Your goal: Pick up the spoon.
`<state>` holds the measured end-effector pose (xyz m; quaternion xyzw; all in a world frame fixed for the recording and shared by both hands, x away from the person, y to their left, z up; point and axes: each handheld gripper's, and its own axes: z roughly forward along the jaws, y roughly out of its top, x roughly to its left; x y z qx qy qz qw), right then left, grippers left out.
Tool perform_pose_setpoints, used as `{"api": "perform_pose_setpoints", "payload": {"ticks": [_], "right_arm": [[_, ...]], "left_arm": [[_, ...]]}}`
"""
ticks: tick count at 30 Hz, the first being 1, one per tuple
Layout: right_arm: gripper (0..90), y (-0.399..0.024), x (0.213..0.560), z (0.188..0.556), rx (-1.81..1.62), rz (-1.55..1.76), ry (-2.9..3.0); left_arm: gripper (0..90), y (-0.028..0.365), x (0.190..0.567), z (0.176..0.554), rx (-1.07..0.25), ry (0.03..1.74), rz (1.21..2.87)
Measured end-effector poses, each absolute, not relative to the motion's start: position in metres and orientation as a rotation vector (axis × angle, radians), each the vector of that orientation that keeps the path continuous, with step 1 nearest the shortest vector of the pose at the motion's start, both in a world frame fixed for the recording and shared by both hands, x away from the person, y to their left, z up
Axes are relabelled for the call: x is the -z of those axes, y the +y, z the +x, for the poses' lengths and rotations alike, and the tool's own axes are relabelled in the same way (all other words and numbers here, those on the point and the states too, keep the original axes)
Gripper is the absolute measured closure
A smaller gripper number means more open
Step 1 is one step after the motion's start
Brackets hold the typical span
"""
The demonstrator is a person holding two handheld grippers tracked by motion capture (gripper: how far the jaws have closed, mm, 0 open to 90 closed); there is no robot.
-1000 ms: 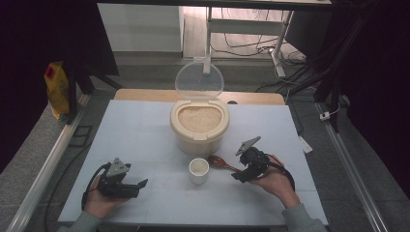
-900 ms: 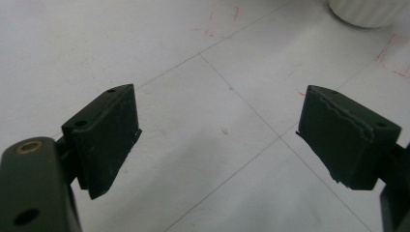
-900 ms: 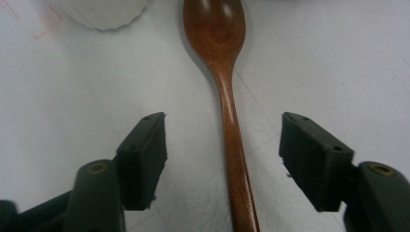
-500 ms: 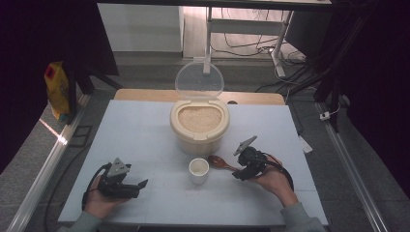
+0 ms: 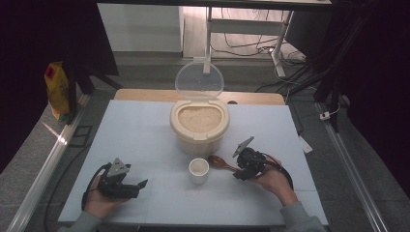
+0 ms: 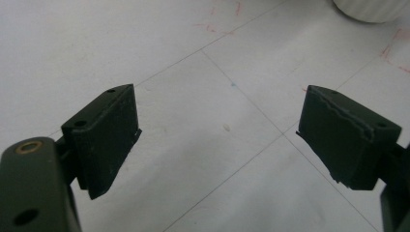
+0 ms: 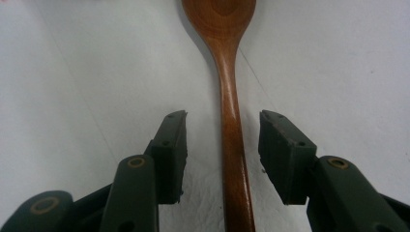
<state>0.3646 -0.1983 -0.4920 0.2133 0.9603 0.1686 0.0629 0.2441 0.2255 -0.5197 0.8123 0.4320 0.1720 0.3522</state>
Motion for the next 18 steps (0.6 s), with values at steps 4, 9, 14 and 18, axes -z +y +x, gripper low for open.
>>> {"api": "perform_pose_setpoints", "payload": {"ticks": [4,9,14,18], "right_arm": [[55.3,-0.1999,0.4929,0.365,-0.475,0.642,2.903],[58.7,-0.2035,0.4949,0.366,-0.425,0.635,2.907],[68.2,-0.2025,0.4953,0.3658,-0.431,0.602,2.935],[69.9,-0.202,0.4952,0.3676,-0.417,0.591,2.949]], "left_arm": [[14.1,0.2259,0.5197,0.2441,-0.445,1.119,2.102],[14.1,0.2262,0.52,0.2441,-0.444,1.121,2.103],[14.0,0.2262,0.5202,0.2443,-0.444,1.121,2.105],[14.0,0.2264,0.5203,0.2441,-0.443,1.118,2.106]]}}
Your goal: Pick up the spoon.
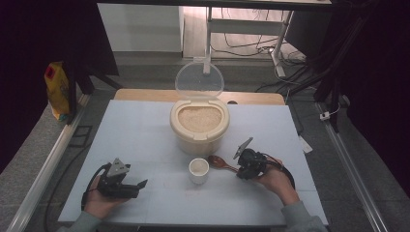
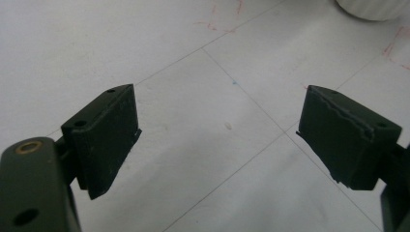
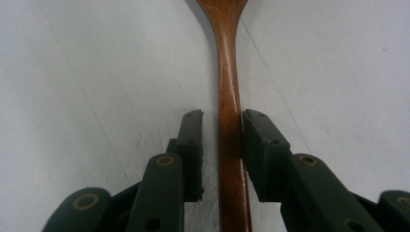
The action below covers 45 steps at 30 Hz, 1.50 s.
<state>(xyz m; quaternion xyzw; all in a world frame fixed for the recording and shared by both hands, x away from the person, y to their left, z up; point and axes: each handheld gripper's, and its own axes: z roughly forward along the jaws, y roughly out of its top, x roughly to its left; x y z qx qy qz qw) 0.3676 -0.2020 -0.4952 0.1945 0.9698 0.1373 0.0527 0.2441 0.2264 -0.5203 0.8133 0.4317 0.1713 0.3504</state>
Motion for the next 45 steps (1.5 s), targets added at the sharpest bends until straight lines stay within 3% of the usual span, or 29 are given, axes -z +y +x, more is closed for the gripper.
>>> {"api": "perform_pose_setpoints", "payload": {"ticks": [9,29,45], "right_arm": [[78.3,-0.202,0.496,0.369,-0.42,0.569,2.959],[79.0,-0.201,0.488,0.359,-0.422,0.566,2.914],[79.0,-0.23,0.464,0.346,-0.607,0.668,2.88]], "left_arm": [[14.0,0.226,0.521,0.244,-0.45,1.176,2.079],[14.9,0.222,0.518,0.253,-0.444,1.199,2.075],[14.8,0.219,0.516,0.251,-0.431,1.145,2.092]]}}
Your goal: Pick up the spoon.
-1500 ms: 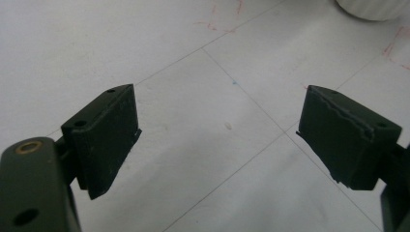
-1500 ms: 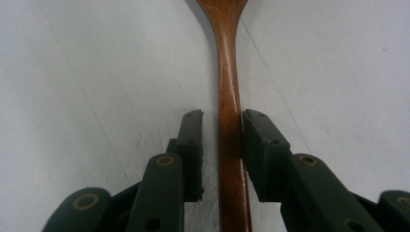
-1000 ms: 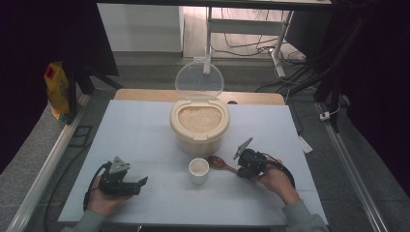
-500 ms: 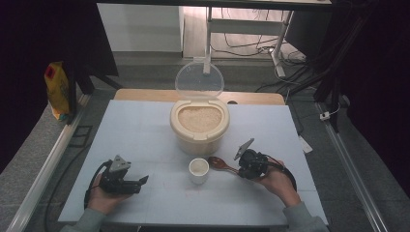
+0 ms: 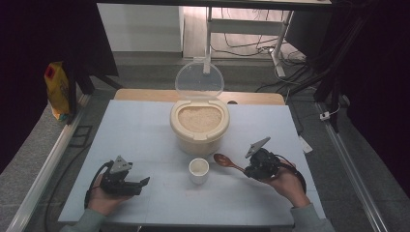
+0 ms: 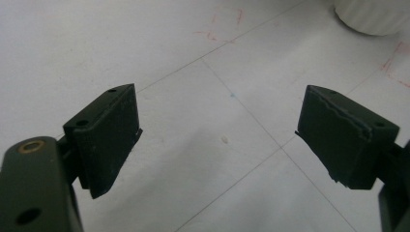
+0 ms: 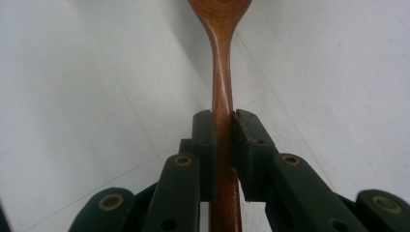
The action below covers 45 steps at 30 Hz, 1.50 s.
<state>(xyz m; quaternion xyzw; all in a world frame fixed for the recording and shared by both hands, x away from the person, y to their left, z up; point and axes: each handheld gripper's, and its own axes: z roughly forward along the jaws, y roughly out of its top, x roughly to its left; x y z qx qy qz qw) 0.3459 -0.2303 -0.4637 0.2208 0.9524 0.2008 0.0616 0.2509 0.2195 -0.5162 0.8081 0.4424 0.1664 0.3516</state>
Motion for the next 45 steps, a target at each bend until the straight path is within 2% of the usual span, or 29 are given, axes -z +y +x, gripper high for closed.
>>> {"api": "perform_pose_setpoints", "payload": {"ticks": [14,26,35,45], "right_arm": [[79.0,-0.244,0.421,0.317,-0.863,0.625,2.812],[79.0,-0.203,0.414,0.308,-0.917,0.432,2.849],[79.0,-0.177,0.419,0.307,-0.877,0.296,2.892],[78.9,-0.153,0.426,0.302,-0.84,0.157,2.936]], "left_arm": [[14.8,0.219,0.517,0.253,-0.41,1.094,2.112],[15.8,0.217,0.492,0.247,-0.387,1.016,2.116],[18.2,0.196,0.455,0.235,-0.373,0.856,2.119],[21.8,0.144,0.426,0.238,-0.348,0.655,2.198]]}}
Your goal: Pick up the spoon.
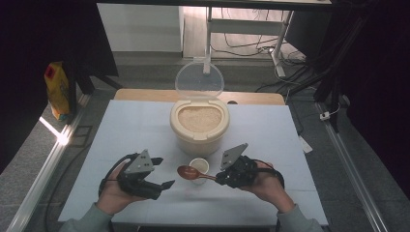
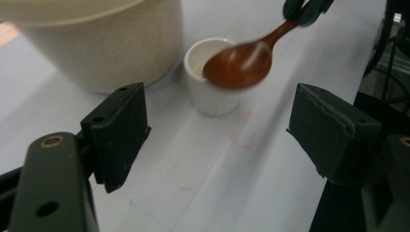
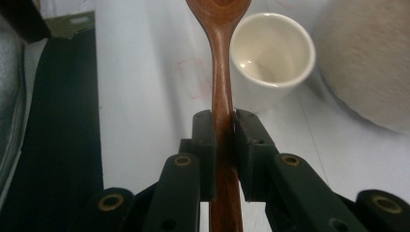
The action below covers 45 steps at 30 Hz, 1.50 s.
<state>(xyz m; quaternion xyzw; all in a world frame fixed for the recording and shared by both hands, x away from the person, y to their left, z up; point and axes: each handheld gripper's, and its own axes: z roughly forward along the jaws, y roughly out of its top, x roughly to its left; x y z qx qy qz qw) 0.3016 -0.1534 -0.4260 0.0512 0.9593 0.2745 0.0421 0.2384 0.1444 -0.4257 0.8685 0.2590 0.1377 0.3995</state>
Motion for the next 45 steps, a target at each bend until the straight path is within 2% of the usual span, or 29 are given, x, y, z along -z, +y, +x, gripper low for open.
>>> {"api": "perform_pose_setpoints", "payload": {"ticks": [18,20,31,35,42,45], "right_arm": [[78.9,-0.12,0.432,0.291,-0.781,-0.053,2.952],[78.9,-0.116,0.432,0.288,-0.773,-0.096,2.94],[78.9,-0.11,0.431,0.28,-0.756,-0.184,2.919],[78.8,-0.11,0.431,0.279,-0.752,-0.209,2.911],[78.2,-0.11,0.433,0.277,-0.74,-0.257,2.885],[77.8,-0.109,0.433,0.276,-0.738,-0.26,2.875]], "left_arm": [[39.0,0.088,0.434,0.256,-0.192,0.472,2.414],[44.0,0.083,0.437,0.258,-0.157,0.442,2.454],[59.4,0.074,0.45,0.265,-0.043,0.419,2.522],[69.2,0.074,0.452,0.267,-0.043,0.423,2.53],[76.5,0.074,0.454,0.265,-0.031,0.375,2.538],[77.3,0.073,0.454,0.263,-0.069,0.364,2.548]]}}
